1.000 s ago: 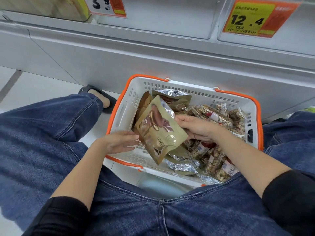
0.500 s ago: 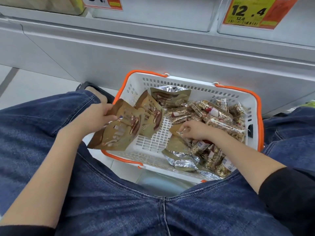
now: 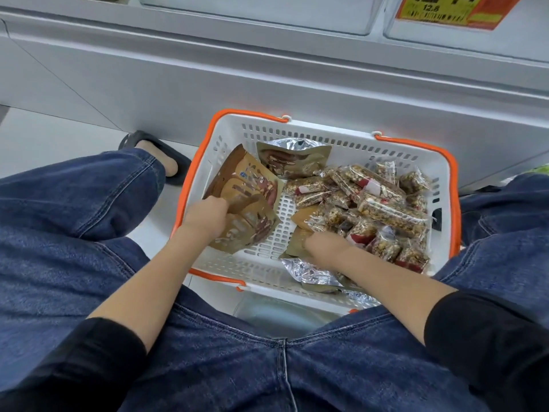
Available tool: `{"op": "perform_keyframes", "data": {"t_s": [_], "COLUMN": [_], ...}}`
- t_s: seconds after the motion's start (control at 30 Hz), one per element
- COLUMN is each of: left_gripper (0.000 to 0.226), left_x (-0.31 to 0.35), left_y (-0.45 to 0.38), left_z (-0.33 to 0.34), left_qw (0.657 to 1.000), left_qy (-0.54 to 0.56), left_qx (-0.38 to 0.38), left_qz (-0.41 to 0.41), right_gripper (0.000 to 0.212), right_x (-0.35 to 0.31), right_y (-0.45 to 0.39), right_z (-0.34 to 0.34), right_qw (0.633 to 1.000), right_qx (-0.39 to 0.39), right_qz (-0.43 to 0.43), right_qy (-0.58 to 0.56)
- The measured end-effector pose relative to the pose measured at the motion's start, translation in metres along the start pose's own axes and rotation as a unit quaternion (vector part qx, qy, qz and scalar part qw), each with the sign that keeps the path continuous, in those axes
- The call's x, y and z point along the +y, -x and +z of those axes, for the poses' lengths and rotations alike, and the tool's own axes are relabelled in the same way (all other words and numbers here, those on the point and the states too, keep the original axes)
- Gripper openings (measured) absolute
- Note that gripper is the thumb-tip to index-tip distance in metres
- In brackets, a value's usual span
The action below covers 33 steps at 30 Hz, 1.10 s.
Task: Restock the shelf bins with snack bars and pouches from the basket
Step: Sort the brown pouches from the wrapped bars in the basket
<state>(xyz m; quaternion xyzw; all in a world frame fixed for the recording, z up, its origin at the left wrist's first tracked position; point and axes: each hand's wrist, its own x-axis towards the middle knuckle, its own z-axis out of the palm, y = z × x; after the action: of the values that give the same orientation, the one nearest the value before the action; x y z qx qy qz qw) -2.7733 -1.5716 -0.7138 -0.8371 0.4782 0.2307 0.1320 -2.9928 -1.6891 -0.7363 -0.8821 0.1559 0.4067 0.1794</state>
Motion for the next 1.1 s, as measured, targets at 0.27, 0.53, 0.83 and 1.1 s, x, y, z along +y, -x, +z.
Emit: {"op": "perform_keyframes", "data": {"t_s": [0.27,0.53,0.83,1.1], "left_gripper": [0.025,0.018,0.030,0.018], "left_x": [-0.004,0.026,0.016,0.001], "left_y": [0.000,0.008,0.024,0.026], "left_z": [0.010,-0.011,-0.038,-0.087], "left_qw": [0.989,0.942,0.748,0.833], "left_qy": [0.089,0.276,0.640,0.542], "left_qx": [0.121,0.173,-0.157,0.107], "left_qz": [0.006,0.079,-0.081,0.009], "right_gripper": [0.024,0.026,0.014,0.018], "right_x": [-0.012,0.018,0.052,0.055], "right_y": [0.011,0.032,0.041,0.021], "right_z": [-0.004,-0.041,-0.069,-0.038], "right_qw": [0.997,0.958,0.750,0.878], "right_qx": [0.044,0.128,0.194,0.137], "right_qz": [-0.003,-0.050,-0.002,0.085], "right_qy": [0.055,-0.251,-0.632,-0.451]}}
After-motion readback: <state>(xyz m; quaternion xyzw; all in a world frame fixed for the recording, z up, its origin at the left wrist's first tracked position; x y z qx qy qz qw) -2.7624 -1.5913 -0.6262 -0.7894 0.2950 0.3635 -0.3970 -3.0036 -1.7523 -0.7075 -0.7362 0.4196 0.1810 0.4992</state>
